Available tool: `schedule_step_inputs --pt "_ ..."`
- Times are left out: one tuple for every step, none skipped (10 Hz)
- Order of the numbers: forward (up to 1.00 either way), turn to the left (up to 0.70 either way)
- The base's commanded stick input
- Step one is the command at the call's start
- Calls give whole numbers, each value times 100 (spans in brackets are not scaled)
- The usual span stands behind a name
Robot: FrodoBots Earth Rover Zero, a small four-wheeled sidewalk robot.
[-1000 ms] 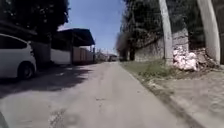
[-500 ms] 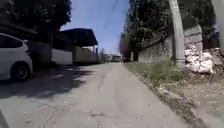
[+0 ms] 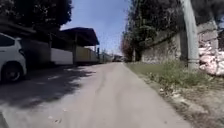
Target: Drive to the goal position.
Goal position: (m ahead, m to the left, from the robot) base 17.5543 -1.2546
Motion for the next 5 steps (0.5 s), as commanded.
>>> schedule_step_inputs --pt "85 0" --pt "85 0" --pt "85 0" --pt "85 0" --pt "85 0"
